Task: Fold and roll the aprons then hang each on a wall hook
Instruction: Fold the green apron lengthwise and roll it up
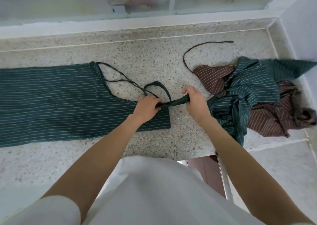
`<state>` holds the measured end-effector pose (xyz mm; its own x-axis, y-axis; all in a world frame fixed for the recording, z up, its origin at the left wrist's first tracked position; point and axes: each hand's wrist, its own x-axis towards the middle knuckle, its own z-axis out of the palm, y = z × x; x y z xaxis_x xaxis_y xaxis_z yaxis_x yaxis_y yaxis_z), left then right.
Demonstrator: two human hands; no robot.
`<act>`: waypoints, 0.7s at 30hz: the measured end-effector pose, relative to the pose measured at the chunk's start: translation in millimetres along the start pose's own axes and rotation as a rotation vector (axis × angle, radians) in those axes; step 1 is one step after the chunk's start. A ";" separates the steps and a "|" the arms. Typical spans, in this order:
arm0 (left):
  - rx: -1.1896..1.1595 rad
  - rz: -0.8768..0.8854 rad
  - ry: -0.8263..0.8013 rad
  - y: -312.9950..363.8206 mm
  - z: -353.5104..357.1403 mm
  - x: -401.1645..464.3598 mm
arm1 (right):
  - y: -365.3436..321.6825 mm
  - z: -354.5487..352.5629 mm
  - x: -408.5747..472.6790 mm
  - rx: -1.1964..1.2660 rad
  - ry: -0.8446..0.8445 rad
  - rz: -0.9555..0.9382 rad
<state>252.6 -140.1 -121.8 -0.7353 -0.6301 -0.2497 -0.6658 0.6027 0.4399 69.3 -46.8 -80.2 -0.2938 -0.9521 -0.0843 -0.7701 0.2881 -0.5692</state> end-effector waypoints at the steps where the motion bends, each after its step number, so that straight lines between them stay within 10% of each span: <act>1: -0.042 0.019 0.025 -0.2 -1.1 -2.1 | 5.7 -2.0 3.1 -0.106 0.054 -0.018; 5: -0.147 0.014 0.032 -9.6 -11.2 -13.1 | 26.0 -14.8 10.6 -0.269 0.224 -0.083; 15: -0.241 -0.067 -0.064 -27.9 -23.0 -12.5 | 9.4 -49.8 9.2 0.862 -0.056 0.343; 18: -0.219 -0.059 -0.115 -30.1 -23.3 -9.6 | 23.0 -64.6 10.8 0.498 -0.261 0.285; 21: -0.202 -0.026 -0.130 -29.1 -23.7 -7.0 | 36.3 -76.5 10.0 -0.460 -0.287 0.003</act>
<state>280.1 -164.8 -112.5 -0.7373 -0.5678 -0.3661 -0.6552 0.4690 0.5923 -5.0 -38.1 -39.1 -0.1798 -0.9222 -0.3424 -0.9568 0.2448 -0.1571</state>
